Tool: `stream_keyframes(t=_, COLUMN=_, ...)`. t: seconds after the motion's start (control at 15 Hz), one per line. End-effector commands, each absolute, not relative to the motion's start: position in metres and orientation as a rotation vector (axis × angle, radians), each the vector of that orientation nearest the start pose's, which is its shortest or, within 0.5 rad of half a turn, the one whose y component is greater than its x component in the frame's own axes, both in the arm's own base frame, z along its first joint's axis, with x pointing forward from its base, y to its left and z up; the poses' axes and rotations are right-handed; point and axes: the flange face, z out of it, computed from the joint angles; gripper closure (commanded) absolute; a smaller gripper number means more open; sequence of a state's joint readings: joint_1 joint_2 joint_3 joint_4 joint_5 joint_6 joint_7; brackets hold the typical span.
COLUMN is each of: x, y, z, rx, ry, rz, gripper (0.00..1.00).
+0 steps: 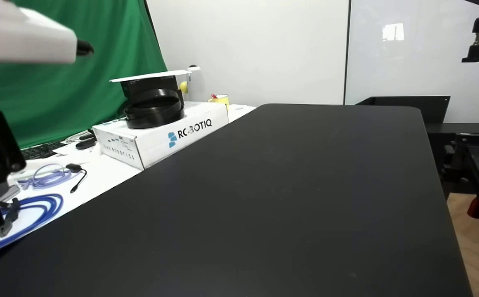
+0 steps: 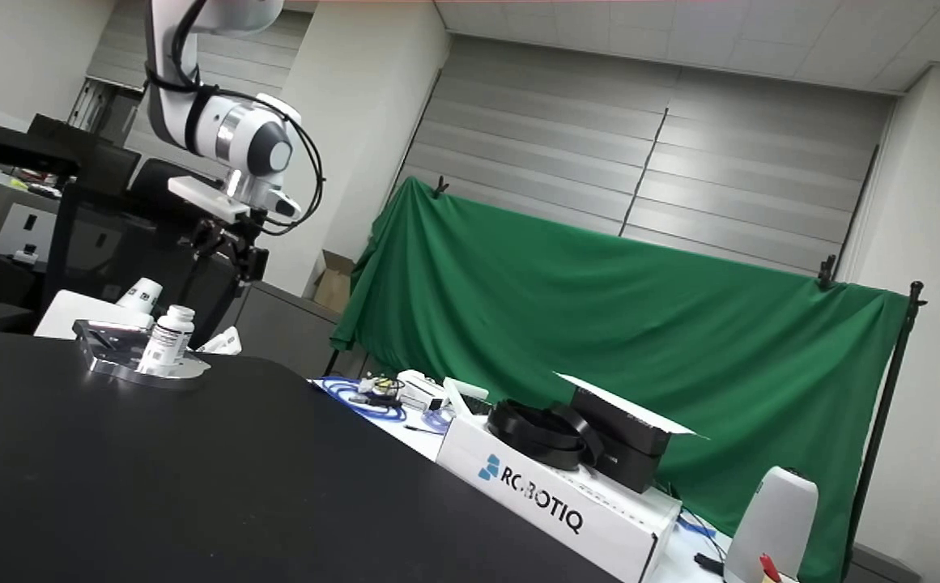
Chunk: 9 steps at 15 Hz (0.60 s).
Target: Pick the bottle and put it on the metal object
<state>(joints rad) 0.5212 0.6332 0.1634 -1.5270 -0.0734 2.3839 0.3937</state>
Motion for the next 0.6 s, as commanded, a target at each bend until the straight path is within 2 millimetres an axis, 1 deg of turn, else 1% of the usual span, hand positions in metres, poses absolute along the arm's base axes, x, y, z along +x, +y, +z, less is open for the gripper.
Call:
stream_keyframes(t=0.0, x=0.579, y=0.439, z=0.327, rx=-2.957, ry=-0.440, rz=-0.250, gripper=0.00)
stream_keyframes(t=0.13, x=0.579, y=0.430, z=0.352, rx=-2.967, ry=-0.443, rz=-0.230, gripper=0.00)
stream_keyframes(t=0.2, x=0.578, y=0.428, z=0.358, rx=-2.969, ry=-0.443, rz=-0.231, gripper=0.00)
stream_keyframes(t=0.27, x=0.578, y=0.428, z=0.359, rx=-2.969, ry=-0.444, rz=-0.230, gripper=0.00)
stream_keyframes(t=0.53, x=0.575, y=0.430, z=0.354, rx=-2.971, ry=-0.450, rz=-0.215, gripper=0.00)
